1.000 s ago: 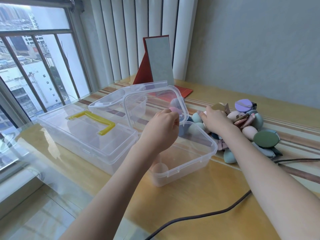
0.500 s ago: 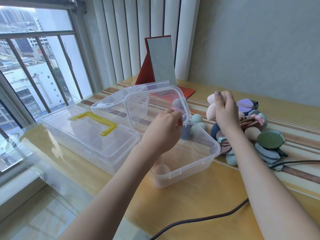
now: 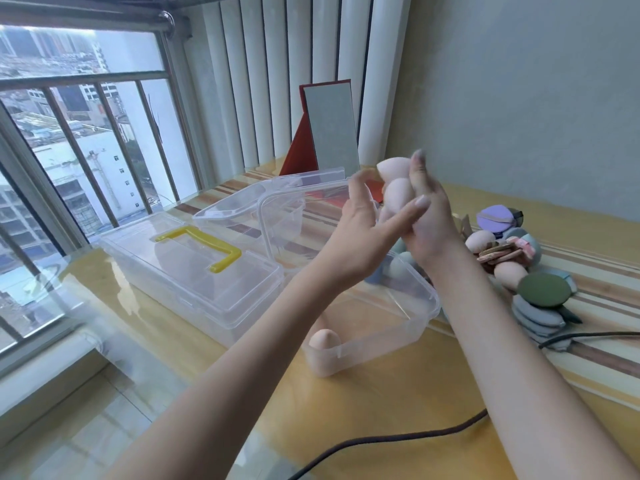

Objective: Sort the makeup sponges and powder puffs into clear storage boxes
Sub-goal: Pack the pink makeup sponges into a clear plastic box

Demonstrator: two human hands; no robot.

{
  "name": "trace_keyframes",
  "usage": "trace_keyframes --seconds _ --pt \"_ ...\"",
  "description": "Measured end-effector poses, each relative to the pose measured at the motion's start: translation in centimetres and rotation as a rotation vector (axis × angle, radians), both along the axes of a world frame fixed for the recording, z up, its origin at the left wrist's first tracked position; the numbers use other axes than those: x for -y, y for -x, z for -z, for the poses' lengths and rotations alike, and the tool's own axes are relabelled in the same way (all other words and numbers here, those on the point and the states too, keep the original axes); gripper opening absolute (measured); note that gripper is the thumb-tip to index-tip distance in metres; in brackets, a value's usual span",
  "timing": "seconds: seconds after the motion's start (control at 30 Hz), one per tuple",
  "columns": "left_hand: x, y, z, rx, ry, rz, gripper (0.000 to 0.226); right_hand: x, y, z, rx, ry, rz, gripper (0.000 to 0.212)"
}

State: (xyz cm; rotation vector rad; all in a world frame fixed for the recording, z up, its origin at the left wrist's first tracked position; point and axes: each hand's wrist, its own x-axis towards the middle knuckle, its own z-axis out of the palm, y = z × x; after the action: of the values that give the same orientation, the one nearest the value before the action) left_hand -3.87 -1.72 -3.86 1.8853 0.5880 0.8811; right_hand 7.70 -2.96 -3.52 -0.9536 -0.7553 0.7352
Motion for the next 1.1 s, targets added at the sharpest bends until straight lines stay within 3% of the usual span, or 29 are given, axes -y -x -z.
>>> trace_keyframes --seconds 0.1,0.2,0.33,0.5,0.63,0.7,0.8,0.9,1.1 --pt "0.0 0.0 0.1 0.057 0.107 -0.054 0.067 -0.3 1.9 0.2 0.036 0.011 -0.011 0.044" --pt "0.0 0.6 0.7 0.121 0.090 -0.135 0.063 -0.4 3.4 0.5 -0.100 0.051 -0.156 0.038" --pt "-0.1 1.8 1.3 0.095 -0.101 -0.285 0.047 -0.5 4.2 0.7 -0.080 0.121 -0.203 0.035" --pt "0.0 3.4 2.5 0.143 -0.341 -0.419 0.017 0.6 3.4 -0.3 0.078 0.244 -0.275 0.012" --pt "-0.4 4.3 2.3 0.196 -0.410 -0.571 0.016 2.5 1.1 -0.8 0.350 0.434 -0.321 0.028" --pt "-0.8 4.9 1.7 0.236 -0.341 -0.568 0.017 3.5 0.4 -1.2 0.459 0.522 -0.471 0.023" --pt "-0.9 5.6 1.2 0.326 -0.295 -0.519 0.018 4.1 0.6 -1.7 0.684 0.670 -0.652 0.033" --pt "-0.5 6.0 1.3 0.326 -0.333 -0.497 0.024 4.0 2.3 -1.7 1.003 0.803 -0.519 0.035" --pt "-0.3 6.6 2.4 0.235 -0.379 -0.393 0.026 3.3 4.8 0.2 1.084 0.802 -0.360 0.030"
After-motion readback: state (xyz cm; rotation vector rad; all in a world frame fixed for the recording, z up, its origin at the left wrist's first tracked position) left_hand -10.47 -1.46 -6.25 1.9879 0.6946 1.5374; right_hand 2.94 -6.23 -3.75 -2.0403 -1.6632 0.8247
